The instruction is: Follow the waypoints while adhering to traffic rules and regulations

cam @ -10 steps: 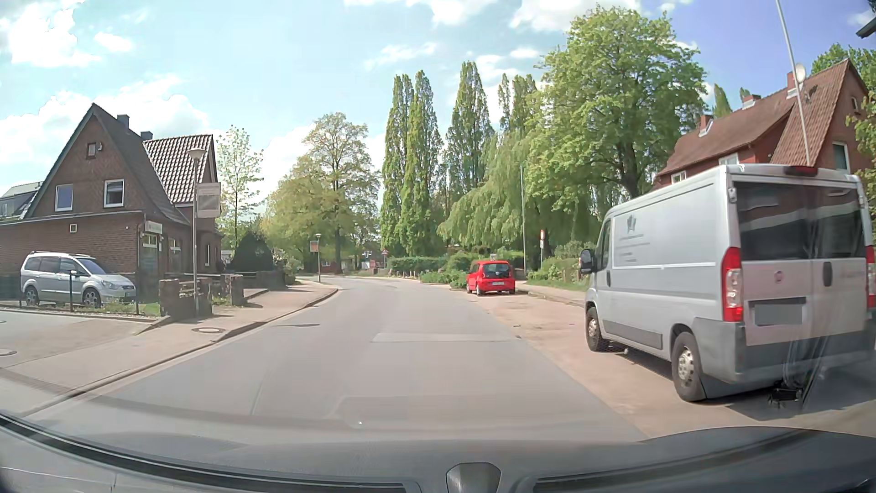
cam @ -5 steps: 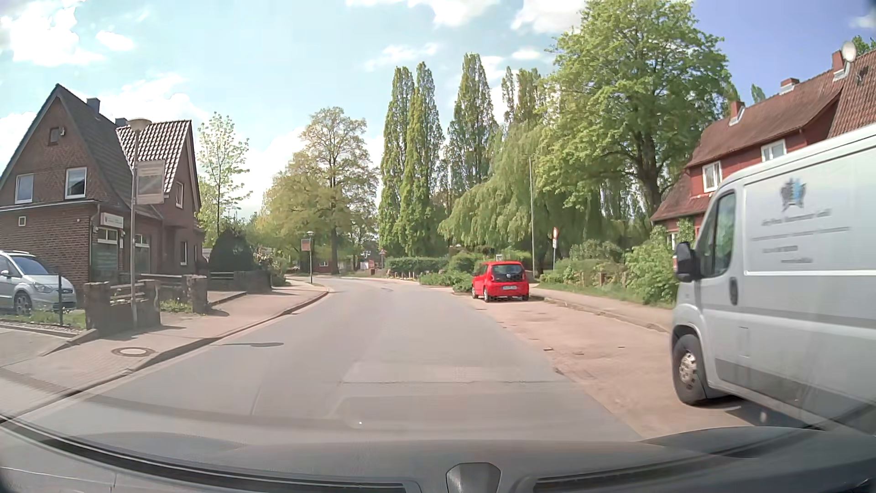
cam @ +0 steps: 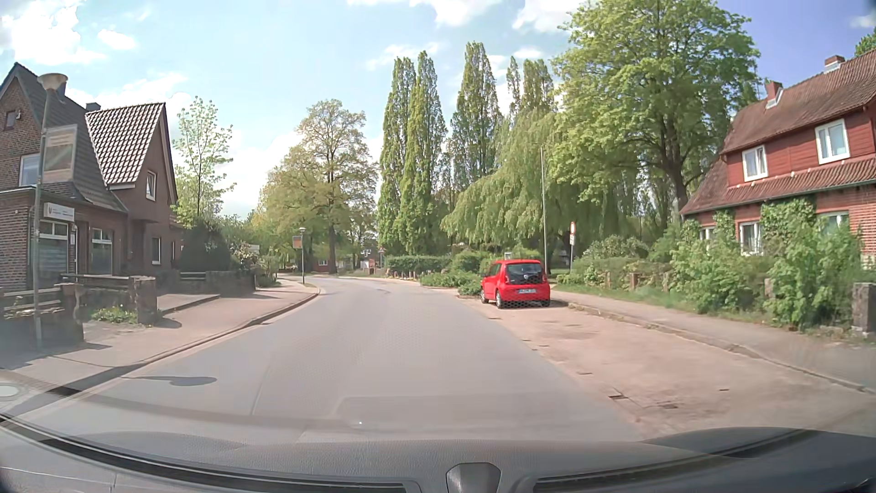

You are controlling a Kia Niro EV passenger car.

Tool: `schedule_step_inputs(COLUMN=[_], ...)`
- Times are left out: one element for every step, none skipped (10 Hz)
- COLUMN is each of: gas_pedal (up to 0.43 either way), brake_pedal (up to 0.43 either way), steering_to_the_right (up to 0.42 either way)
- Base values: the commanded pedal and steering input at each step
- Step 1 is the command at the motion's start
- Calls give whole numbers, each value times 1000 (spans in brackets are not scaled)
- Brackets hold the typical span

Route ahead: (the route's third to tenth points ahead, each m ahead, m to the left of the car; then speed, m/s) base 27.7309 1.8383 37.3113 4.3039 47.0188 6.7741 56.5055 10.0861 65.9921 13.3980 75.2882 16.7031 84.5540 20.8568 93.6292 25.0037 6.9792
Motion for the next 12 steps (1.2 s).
schedule_step_inputs(gas_pedal=[20, 20, 20, 59, 67, 67, 79, 79, 79, 79, 79, 79], brake_pedal=[0, 0, 0, 0, 0, 0, 0, 0, 0, 0, 0, 0], steering_to_the_right=[-12, -12, -13, -15, -16, -16, -16, -17, -16, -16, -16, -16])
